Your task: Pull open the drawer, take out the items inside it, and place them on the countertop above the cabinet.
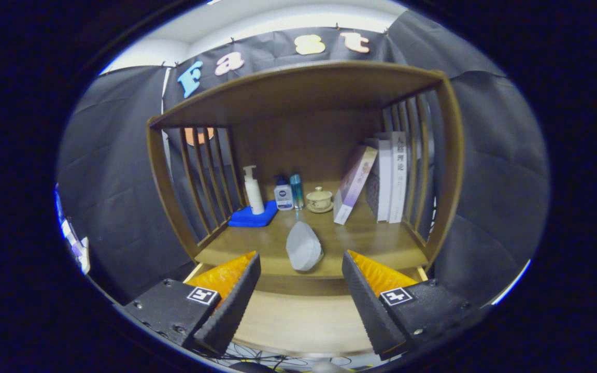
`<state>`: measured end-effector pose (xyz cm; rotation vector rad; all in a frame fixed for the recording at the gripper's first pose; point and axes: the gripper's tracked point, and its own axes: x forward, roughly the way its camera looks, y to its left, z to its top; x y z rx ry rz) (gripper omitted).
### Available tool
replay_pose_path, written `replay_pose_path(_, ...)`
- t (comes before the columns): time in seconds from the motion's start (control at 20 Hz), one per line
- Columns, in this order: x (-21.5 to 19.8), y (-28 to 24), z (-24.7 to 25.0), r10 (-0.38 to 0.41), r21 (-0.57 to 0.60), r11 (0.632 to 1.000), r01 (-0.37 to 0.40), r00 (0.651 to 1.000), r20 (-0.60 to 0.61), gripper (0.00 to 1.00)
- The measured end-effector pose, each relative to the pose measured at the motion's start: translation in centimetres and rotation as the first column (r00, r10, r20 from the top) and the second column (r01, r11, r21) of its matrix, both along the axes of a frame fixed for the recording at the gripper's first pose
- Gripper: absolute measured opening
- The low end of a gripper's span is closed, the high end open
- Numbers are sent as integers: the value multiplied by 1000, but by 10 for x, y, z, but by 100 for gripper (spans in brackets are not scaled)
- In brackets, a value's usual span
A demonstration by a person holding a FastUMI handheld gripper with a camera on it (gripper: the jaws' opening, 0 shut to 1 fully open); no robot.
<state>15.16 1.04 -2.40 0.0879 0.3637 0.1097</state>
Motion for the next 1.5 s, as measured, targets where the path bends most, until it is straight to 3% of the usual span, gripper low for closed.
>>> replay_pose_path(0.2,-65,5,-45,-26,-32,999,29,996,87,99)
replay_pose_path(0.5,-115,17,-159,-54,-115,992,58,998,31,99)
replay_pose_path(0.65,-115,32,-190,-58,-120,991,58,998,2,99)
replay_pose_path(0.85,-100,29,-191,-140,-119,983,141,990,22,99)
replay_pose_path(1.25,-83,32,-189,-131,-102,986,134,991,32,99)
replay_pose_path(1.5,-35,32,-182,-126,-98,986,132,990,65,99)
